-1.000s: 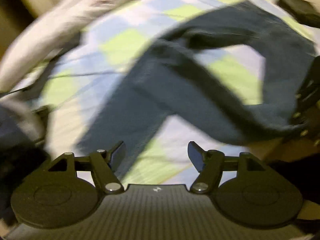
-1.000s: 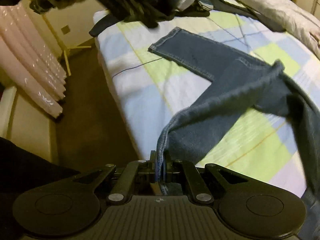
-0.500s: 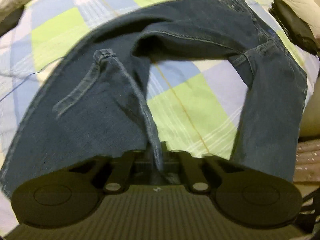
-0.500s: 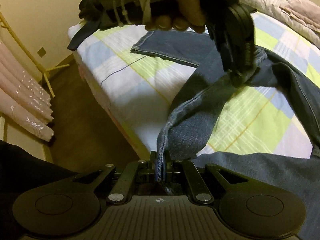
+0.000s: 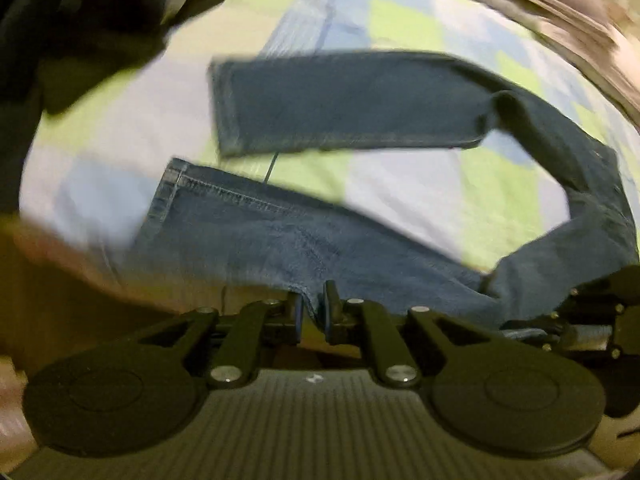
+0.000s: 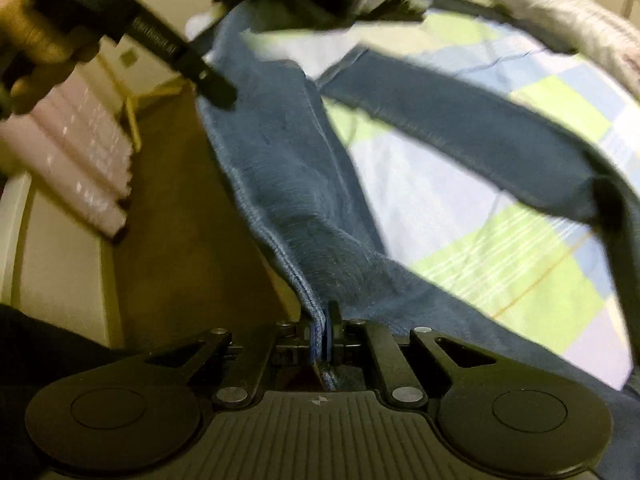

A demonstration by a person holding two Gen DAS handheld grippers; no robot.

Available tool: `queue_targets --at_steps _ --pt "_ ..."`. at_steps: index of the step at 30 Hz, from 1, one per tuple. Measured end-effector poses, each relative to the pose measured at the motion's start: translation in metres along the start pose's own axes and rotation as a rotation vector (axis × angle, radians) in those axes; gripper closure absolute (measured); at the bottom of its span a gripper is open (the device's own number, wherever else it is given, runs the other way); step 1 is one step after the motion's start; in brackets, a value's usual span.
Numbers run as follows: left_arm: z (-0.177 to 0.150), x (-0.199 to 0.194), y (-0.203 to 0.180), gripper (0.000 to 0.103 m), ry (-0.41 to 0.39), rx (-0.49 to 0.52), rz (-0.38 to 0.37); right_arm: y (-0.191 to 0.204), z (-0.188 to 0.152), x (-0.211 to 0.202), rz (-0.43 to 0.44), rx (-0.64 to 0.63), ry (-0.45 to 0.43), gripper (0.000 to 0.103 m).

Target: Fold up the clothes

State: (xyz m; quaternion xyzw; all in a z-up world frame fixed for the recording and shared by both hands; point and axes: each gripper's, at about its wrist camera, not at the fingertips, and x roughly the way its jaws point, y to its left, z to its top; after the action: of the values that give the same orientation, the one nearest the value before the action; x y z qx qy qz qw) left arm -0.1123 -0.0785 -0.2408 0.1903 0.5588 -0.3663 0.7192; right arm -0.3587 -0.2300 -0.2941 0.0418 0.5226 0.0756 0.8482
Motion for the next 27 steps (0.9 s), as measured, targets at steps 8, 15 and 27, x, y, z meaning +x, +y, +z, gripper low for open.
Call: queue_targets --at_steps 8,15,27 --pt "0.014 -0.025 -0.008 0.095 -0.203 0.102 -0.043 0.002 0.001 0.001 -0.067 0.032 -0.017 0.1" --pt "0.01 -0.01 0.005 0.086 -0.147 0.082 -0.045 0.01 -0.002 -0.002 -0.171 0.058 -0.077 0.099" --pt "0.007 -0.026 0.044 0.076 0.039 0.117 -0.047 -0.009 -0.005 -0.019 -0.171 0.204 0.059 0.035"
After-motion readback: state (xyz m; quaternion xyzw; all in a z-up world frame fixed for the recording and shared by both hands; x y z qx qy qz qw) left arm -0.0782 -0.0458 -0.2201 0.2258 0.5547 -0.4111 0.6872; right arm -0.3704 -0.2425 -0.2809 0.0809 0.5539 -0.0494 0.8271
